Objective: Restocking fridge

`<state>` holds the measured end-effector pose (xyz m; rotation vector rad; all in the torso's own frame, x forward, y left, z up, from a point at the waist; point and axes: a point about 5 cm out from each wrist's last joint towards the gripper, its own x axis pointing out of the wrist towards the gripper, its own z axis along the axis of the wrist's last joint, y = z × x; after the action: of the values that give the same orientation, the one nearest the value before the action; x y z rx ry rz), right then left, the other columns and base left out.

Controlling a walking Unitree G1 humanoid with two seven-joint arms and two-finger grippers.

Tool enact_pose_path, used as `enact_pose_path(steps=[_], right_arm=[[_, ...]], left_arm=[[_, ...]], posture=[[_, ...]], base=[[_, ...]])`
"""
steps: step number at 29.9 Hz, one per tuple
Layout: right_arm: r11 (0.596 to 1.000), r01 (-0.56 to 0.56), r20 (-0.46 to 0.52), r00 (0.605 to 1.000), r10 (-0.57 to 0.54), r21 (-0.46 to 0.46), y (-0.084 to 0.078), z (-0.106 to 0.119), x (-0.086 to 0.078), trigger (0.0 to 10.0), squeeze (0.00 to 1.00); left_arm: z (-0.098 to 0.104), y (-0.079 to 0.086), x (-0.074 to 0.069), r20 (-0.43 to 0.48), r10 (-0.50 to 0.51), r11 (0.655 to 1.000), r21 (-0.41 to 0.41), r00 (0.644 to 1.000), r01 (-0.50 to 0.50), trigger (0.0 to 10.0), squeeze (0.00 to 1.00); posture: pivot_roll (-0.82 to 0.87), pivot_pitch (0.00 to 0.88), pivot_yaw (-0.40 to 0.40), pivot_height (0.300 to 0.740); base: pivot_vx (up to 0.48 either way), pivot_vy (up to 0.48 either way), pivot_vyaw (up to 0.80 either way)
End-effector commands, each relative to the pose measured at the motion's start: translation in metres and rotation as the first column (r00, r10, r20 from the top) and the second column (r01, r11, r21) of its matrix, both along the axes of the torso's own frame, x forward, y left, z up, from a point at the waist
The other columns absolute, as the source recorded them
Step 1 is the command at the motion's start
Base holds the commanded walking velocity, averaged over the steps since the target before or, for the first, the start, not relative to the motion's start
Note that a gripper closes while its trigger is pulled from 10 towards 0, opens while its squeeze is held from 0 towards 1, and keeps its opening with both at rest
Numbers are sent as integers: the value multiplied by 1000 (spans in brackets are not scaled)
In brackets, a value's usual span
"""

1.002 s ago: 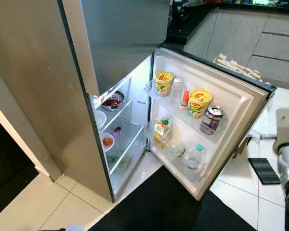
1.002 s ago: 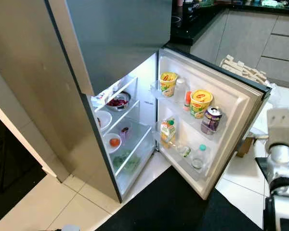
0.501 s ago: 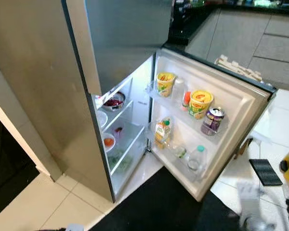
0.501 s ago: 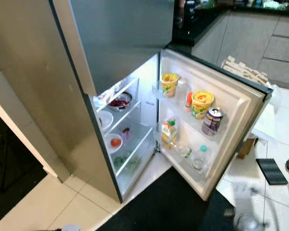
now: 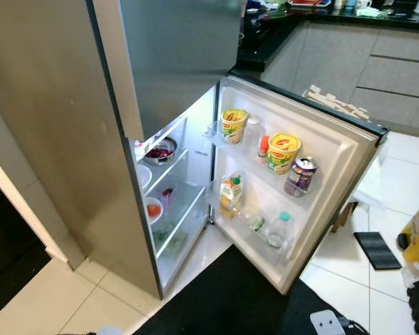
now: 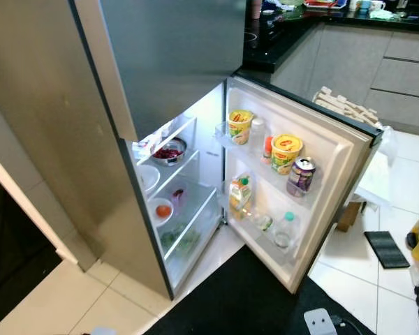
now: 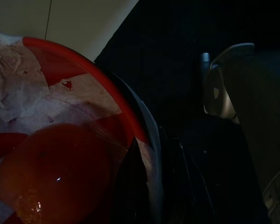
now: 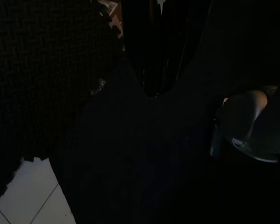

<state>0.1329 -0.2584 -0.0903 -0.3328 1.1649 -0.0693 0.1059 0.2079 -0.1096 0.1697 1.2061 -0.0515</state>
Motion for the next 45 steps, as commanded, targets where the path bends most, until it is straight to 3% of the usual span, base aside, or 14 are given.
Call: enact_pose_path(steps=[1,20,30,32,33,35,39,41,42,43,45], right_arm=[[1000,-22,15,1000,22,10,5,1,7,10000,0],[997,-73,9,997,73,15,12,0,8,10000,0],[995,-95,37,995,94,21,14,2,14,10000,0],[996,-75,129,989,67,55,14,9,31,10000,0],[996,-75,129,989,67,55,14,9,31,10000,0],[994,-52,242,970,27,98,12,22,53,10000,0],[991,-46,322,947,3,126,10,33,70,10000,0],[986,-62,405,915,-5,152,7,46,89,10000,0],[986,-62,405,915,-5,152,7,46,89,10000,0],[976,-97,491,871,-12,197,7,62,109,10000,0],[971,-108,515,857,-18,214,8,67,114,10000,0]], left_arm=[[-2,-7,-3,-21,-34,999,-15,999,33,10000,0],[-2,-7,-2,-16,-37,999,-12,999,36,10000,0],[0,-6,2,-4,-36,999,-19,999,36,10000,0],[0,-6,2,-1,-28,999,-21,1000,28,10000,0],[0,-6,2,-1,-28,999,-21,1000,28,10000,0],[0,-6,2,4,-22,999,-24,1000,22,10000,0],[0,-6,2,6,-18,999,-29,1000,18,10000,0],[0,-7,2,8,-13,999,-32,1000,13,10000,0],[0,-7,2,8,-13,999,-32,1000,13,10000,0],[0,-8,3,9,-10,999,-35,1000,10,10000,0],[0,-8,3,9,-9,999,-36,1000,10,10000,0]], posture=[[-30,0,4,740],[-30,0,11,740],[-30,0,13,740],[-33,0,11,740],[-33,0,11,740],[-33,0,11,740],[-33,0,11,740],[-34,0,7,740],[-34,0,7,740],[-35,0,4,740],[-35,0,4,740]], base=[[341,0,0],[342,0,0],[0,-268,0],[0,-469,0],[0,-465,0],[0,-135,0],[0,0,0],[0,0,0],[0,0,0],[0,0,0],[0,0,0]])
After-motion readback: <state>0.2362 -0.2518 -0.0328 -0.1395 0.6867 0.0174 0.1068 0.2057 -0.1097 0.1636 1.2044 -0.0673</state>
